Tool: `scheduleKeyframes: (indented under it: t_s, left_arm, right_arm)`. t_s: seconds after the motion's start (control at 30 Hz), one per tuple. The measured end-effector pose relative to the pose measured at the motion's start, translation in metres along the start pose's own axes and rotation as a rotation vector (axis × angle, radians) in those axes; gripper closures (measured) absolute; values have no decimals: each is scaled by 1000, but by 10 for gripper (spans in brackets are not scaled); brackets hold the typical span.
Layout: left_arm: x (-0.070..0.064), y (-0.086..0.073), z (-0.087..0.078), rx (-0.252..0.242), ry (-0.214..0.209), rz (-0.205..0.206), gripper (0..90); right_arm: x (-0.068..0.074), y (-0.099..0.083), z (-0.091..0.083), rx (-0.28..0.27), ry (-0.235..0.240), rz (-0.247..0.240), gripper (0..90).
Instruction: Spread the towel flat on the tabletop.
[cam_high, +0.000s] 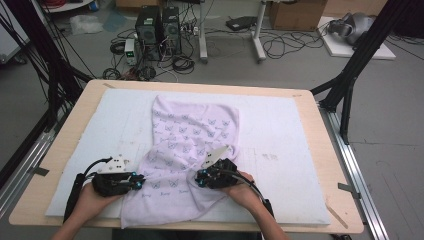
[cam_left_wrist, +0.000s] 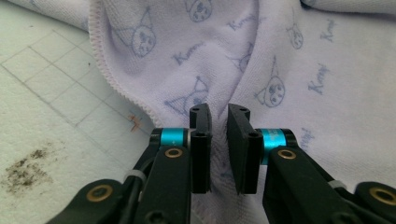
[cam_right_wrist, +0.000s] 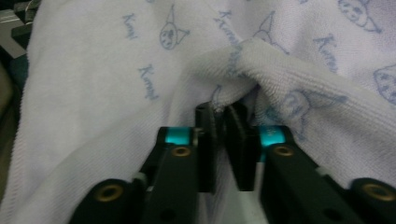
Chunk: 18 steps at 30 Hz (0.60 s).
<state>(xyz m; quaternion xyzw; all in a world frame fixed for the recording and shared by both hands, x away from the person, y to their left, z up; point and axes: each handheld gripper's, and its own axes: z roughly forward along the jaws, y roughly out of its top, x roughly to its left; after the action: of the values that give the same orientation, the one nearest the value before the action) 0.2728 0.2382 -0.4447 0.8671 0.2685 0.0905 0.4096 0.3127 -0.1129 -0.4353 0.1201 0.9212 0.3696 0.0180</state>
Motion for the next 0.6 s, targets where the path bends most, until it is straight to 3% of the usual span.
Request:
scheduleKeyframes:
  t_s: [0.17, 0.33, 0.43, 0.6]
  left_arm:
    - [-5, 2, -4, 0, 8, 16, 844]
    - [-14, 3, -17, -22, 7, 19, 848]
    - [-24, 5, -27, -37, 7, 28, 849]
    - [-42, 11, -51, -90, -27, 30, 845]
  right_arm:
    - [8, -9, -21, -49, 2, 20, 861]
    - [26, -30, -56, -111, -23, 54, 864]
    - [40, -42, -79, -139, -42, 76, 864]
    - [70, -51, -120, -179, -50, 65, 856]
